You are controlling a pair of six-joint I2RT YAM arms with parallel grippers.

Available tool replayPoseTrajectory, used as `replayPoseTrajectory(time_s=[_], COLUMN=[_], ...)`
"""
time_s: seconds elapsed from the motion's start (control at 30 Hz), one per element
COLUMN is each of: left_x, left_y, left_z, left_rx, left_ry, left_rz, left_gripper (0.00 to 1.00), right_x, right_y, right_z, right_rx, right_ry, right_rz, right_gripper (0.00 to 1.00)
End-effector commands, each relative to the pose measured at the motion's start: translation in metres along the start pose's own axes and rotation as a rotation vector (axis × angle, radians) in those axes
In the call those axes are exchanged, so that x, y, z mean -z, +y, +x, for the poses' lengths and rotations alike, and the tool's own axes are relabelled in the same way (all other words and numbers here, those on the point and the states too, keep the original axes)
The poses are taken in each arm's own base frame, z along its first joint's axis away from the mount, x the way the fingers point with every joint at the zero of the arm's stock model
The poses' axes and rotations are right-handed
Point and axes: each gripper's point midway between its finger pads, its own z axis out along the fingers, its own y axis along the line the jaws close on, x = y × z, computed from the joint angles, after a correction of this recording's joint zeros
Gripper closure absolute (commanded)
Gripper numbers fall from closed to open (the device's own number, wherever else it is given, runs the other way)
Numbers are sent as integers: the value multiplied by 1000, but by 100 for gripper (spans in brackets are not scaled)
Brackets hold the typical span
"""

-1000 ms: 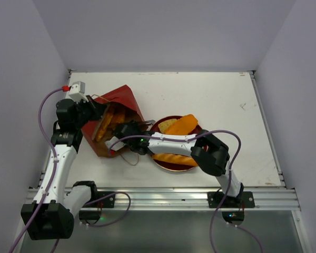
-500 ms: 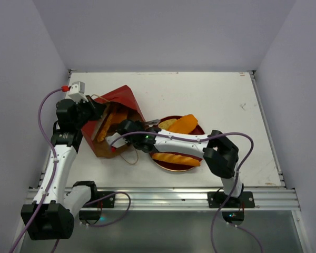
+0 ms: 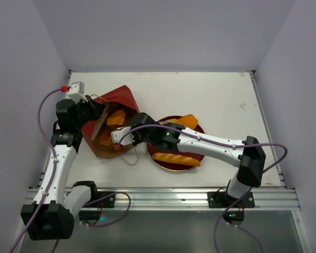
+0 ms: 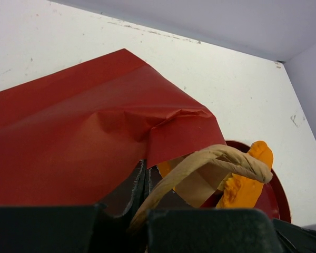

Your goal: Take the fake bread out of the paper bag

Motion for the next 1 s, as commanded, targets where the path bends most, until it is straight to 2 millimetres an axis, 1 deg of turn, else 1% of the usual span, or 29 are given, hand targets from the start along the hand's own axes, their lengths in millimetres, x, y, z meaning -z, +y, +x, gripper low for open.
replayPoseTrajectory(time_s=[0.0,0.03,0.07,0.1,0.13,0.17,0.2,0.23,0.27,0.3,0.37,0.4,0.43,0.47,0.5,0.53,0.57,0.6,0.63,0.67,0.7,0.73,0.77,0.83,0.87,0.9,0.93,0.97], left_x=[-3,-3,-3,-4,-4,-4,-4,-4,-5,-5,-6,-6,-6,-6,-6,-6,-6,-6,-5,-4,-4,-4,-4,-4,-4,-5,-5,-5], left_y=[8,9,10,11,12,14,15,16,16,17,17,18,18,19,19,19,20,20,20,20,21,21,22,23,23,23,23,23], left_z=[2,2,2,4,4,4,6,6,6,7,7,7,8,8,8,8,10,10,10,11,11,12,14,15,15,15,16,15], left_rx=[-5,-6,-6,-8,-9,-11,-11,-14,-14,-14,-13,-14,-14,-13,-13,-15,-11,-13,-15,-14,-15,-15,-15,-18,-19,-19,-19,-19], left_ry=[0,0,-2,1,-1,-2,-1,0,0,3,7,7,10,13,12,13,18,18,16,17,18,19,23,25,26,26,27,26], left_rz=[-25,-28,-34,-38,-43,-47,-51,-54,-58,-59,-60,-64,-63,-66,-67,-69,-71,-71,-73,-74,-76,-78,-79,-80,-80,-82,-78,-77], left_gripper=[100,100,100,100,100,100,100,100,100,100,100,100,100,100,100,100,100,100,100,100,100,100,100,100,100,100,100,100], right_x=[32,35,49,55,62,68,83,91,98,112,126,141,147,151,153,163,165,165,174,177,176,186,185,190,196,194,196,200], right_y=[5,16,13,20,24,26,22,23,22,17,14,11,11,9,12,5,3,7,2,3,9,8,18,32,37,49,55,59], right_z=[-11,-14,-12,-11,-14,-5,-3,-5,8,12,27,33,39,50,59,71,82,94,109,120,133,147,157,173,178,184,193,198], right_rx=[-81,-80,-90,-102,-109,-124,-145,-158,-185,-210,-258,-268,-280,-306,-324,-349,-381,-399,-426,-449,-469,-497,-522,-551,-563,-573,-580,-584], right_ry=[-112,-148,-179,-194,-235,-229,-260,-302,-293,-321,-335,-347,-343,-325,-306,-290,-256,-223,-191,-164,-125,-102,-71,-20,-11,16,60,78], right_rz=[-56,-104,-110,-141,-177,-199,-198,-227,-243,-232,-243,-221,-215,-198,-190,-143,-114,-103,-53,-29,-20,23,14,10,22,5,7,22], right_gripper=[100,100,100,100,100,100,100,100,100,100,100,100,100,100,100,100,100,100,100,100,100,100,100,100,100,100,100,100])
